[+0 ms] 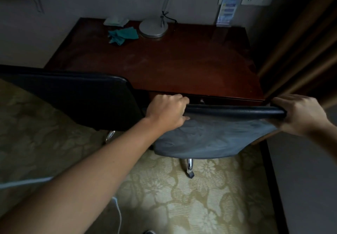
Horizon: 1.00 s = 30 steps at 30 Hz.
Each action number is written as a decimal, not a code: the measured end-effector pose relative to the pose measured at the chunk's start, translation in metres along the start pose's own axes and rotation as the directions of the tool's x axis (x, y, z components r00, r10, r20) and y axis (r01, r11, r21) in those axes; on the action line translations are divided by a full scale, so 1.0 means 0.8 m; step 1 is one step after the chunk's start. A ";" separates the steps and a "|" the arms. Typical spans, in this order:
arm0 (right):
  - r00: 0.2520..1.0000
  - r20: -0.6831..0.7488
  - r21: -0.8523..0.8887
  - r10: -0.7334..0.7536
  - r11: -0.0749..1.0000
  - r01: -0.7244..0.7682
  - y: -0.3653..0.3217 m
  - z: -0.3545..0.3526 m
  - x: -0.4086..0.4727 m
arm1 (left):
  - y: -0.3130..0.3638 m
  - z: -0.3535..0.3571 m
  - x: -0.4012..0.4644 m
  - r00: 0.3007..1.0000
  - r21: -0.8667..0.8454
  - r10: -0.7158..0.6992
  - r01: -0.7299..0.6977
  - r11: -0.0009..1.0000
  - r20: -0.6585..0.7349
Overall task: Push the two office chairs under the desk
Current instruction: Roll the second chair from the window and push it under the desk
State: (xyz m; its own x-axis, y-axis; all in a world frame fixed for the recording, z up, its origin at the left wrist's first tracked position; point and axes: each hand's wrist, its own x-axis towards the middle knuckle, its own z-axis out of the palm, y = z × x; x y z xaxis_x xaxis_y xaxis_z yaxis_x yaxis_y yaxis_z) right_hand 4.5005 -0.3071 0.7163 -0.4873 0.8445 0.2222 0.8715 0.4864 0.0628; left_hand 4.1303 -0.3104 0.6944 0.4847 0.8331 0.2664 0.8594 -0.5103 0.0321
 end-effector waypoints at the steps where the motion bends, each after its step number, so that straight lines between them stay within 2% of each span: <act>1: 1.000 -0.003 0.006 0.014 1.000 -0.014 -0.001 0.000 -0.003 | 0.002 0.001 -0.003 1.000 0.002 -0.001 0.001 1.000 0.001; 6: 0.998 0.014 -0.003 0.057 0.998 -0.057 -0.012 -0.003 0.009 | -0.022 0.000 0.011 1.000 -0.012 0.028 -0.028 1.000 -0.008; 16: 0.998 -0.034 -0.033 0.046 0.998 -0.048 -0.026 -0.006 0.040 | -0.083 0.007 0.052 0.993 -0.047 0.118 -0.119 0.992 -0.022; 26: 0.996 -0.070 -0.072 0.047 0.996 -0.052 -0.026 0.011 0.071 | -0.128 0.013 0.098 0.992 -0.067 0.129 -0.129 0.989 -0.009; 30: 0.996 -0.077 -0.078 0.042 0.996 -0.048 0.004 0.022 0.100 | -0.116 0.028 0.110 0.990 -0.018 0.119 -0.121 0.993 -0.072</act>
State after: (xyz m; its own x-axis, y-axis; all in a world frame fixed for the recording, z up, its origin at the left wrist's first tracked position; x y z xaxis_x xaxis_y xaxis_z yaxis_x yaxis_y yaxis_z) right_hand 4.4636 -0.2340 0.7173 -0.4443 0.8447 0.2985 0.8957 0.4261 0.1273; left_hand 4.0972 -0.1852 0.6933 0.5707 0.7489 0.3368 0.7917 -0.6107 0.0167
